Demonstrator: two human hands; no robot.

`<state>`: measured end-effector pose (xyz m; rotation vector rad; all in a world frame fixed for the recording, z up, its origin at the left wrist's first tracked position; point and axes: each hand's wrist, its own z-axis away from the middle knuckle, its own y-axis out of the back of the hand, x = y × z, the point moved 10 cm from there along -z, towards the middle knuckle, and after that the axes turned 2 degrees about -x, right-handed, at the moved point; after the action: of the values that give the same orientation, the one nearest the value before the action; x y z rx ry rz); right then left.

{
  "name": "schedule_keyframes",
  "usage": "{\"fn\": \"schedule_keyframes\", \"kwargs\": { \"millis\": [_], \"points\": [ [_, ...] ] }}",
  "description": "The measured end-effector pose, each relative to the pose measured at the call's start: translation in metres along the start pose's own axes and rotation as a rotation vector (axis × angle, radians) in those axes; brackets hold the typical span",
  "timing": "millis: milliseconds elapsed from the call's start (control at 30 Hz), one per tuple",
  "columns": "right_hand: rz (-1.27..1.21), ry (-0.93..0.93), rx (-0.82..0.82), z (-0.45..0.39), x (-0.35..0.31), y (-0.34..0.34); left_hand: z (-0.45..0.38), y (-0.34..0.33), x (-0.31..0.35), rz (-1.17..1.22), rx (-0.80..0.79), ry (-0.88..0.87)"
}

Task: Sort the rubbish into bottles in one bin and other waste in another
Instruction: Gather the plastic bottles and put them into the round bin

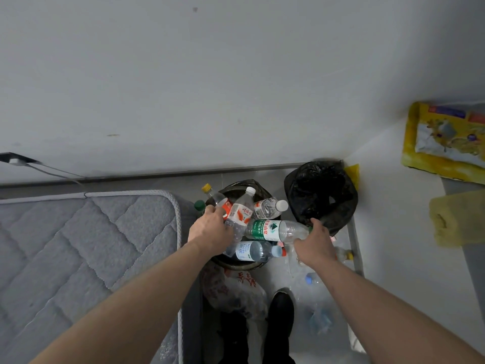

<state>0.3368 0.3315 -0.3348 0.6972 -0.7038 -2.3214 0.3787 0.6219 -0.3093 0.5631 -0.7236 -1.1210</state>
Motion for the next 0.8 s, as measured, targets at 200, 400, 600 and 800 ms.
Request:
{"fn": "schedule_keyframes", "kwargs": {
  "millis": [200, 400, 600, 800],
  "points": [
    [-0.074, -0.028, -0.014, -0.007, 0.004, 0.002, 0.000, -0.003, -0.002, -0.002, -0.007, -0.024],
    [-0.145, 0.003, -0.113, -0.017, 0.006, -0.014, 0.000, -0.022, -0.003, 0.020, -0.022, -0.062],
    [-0.219, -0.013, -0.315, -0.042, 0.010, -0.065, -0.011, -0.042, 0.002, 0.035, 0.025, -0.129],
    [-0.360, -0.126, -0.324, -0.059, 0.036, -0.090, -0.019, -0.062, -0.006, 0.069, -0.003, -0.114]
  ]
}}
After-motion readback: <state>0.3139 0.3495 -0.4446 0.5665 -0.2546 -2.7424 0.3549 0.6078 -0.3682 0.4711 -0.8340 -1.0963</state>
